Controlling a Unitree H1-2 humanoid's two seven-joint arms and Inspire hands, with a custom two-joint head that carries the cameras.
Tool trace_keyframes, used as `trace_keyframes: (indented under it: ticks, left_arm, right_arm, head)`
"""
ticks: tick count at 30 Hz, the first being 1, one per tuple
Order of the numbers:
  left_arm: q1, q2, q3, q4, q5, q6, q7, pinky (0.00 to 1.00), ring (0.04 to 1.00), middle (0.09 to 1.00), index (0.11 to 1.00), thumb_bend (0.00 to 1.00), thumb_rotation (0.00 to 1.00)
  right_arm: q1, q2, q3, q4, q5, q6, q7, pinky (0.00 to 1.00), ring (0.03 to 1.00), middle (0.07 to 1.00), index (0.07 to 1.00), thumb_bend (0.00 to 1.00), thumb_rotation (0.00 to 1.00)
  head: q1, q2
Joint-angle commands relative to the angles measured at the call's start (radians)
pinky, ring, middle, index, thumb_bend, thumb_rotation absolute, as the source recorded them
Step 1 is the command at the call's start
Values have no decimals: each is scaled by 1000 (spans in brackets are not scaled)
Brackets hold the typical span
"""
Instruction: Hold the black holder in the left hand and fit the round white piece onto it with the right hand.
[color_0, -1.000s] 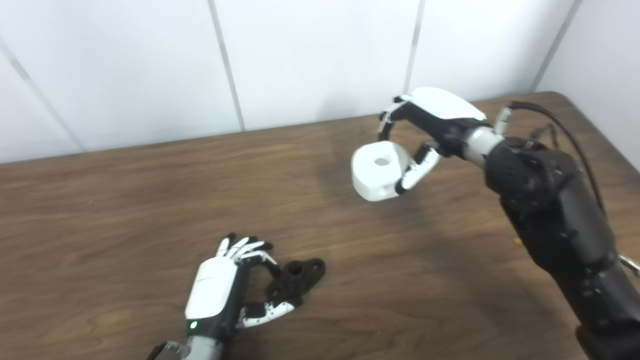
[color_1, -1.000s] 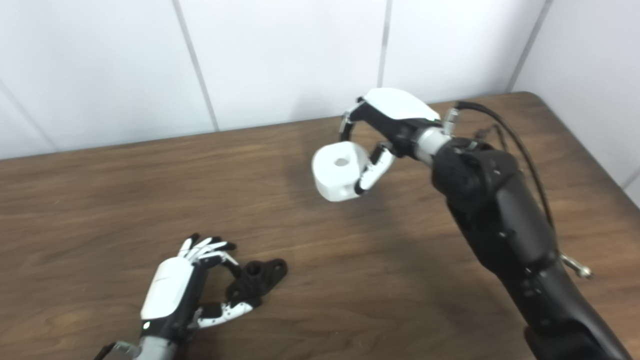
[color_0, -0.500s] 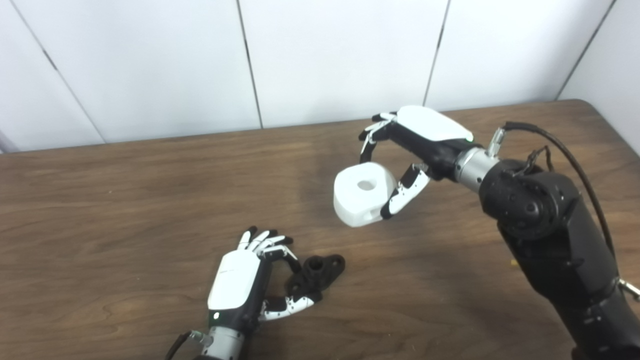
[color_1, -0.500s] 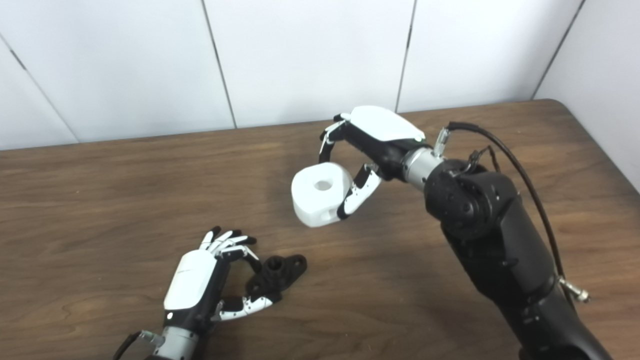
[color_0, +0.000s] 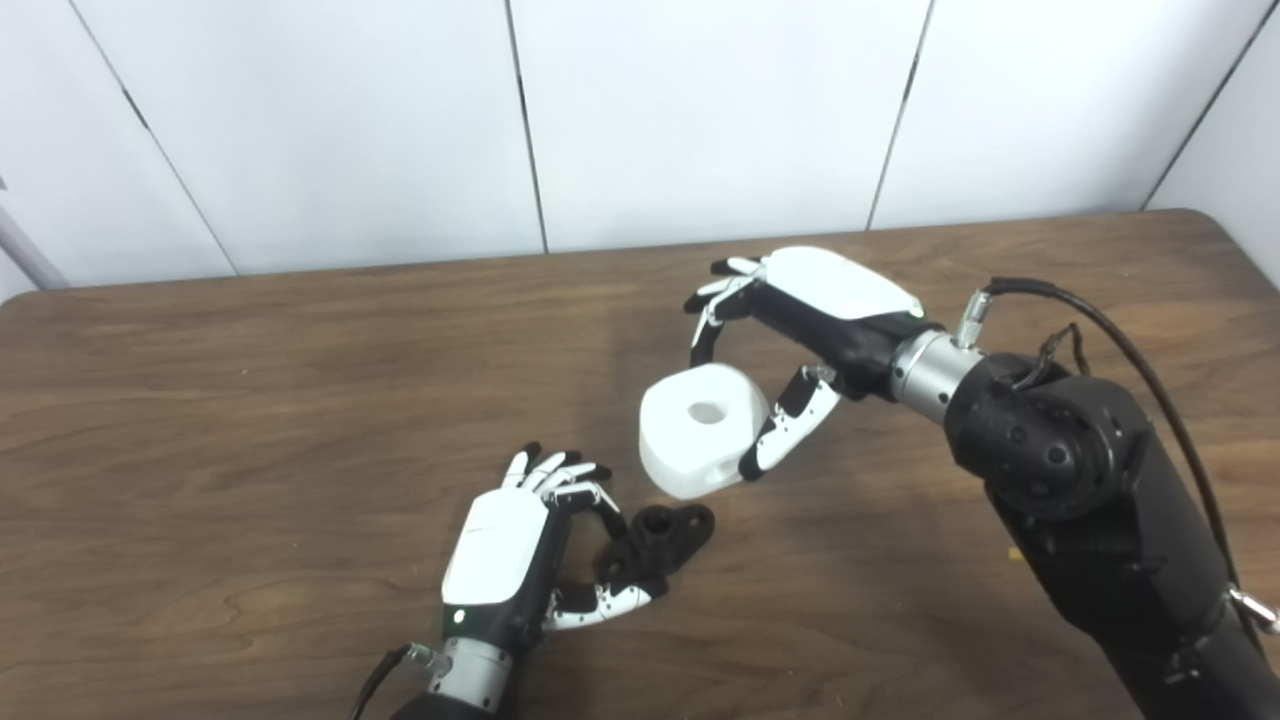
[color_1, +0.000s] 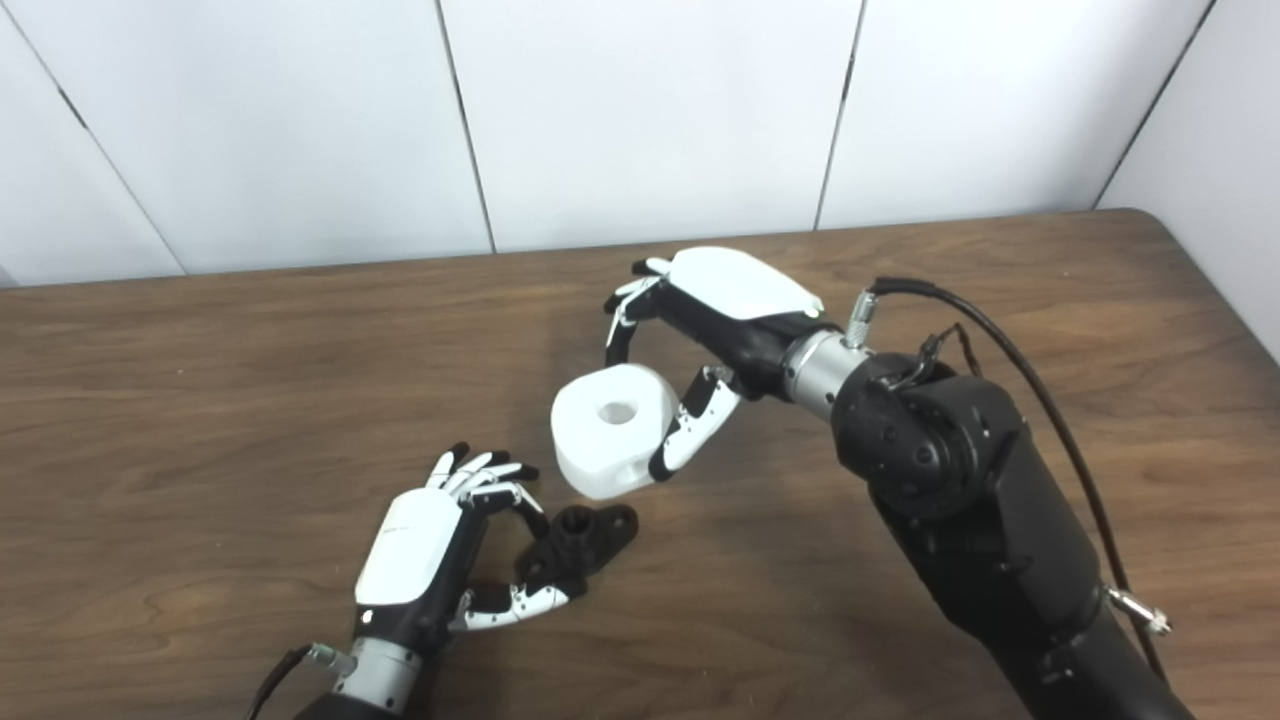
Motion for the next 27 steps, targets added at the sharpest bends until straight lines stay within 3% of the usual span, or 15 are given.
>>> trace_keyframes:
  ticks: [1,27]
  left_arm:
    - [-6,-9,-17,20,25,0,-1,1000,887,795,486,522,50]
    - [-14,-12,-33,29,23,17,3,1000,892,797,486,522,50]
  right_arm:
    - [-15,7,-8,-39,0,-23,-27,1000,973,847,480,525,137]
    - [27,65,22,-57,-29,-32,-9,1000,994,854,482,525,136]
  head:
    - [4,2]
    - [31,5]
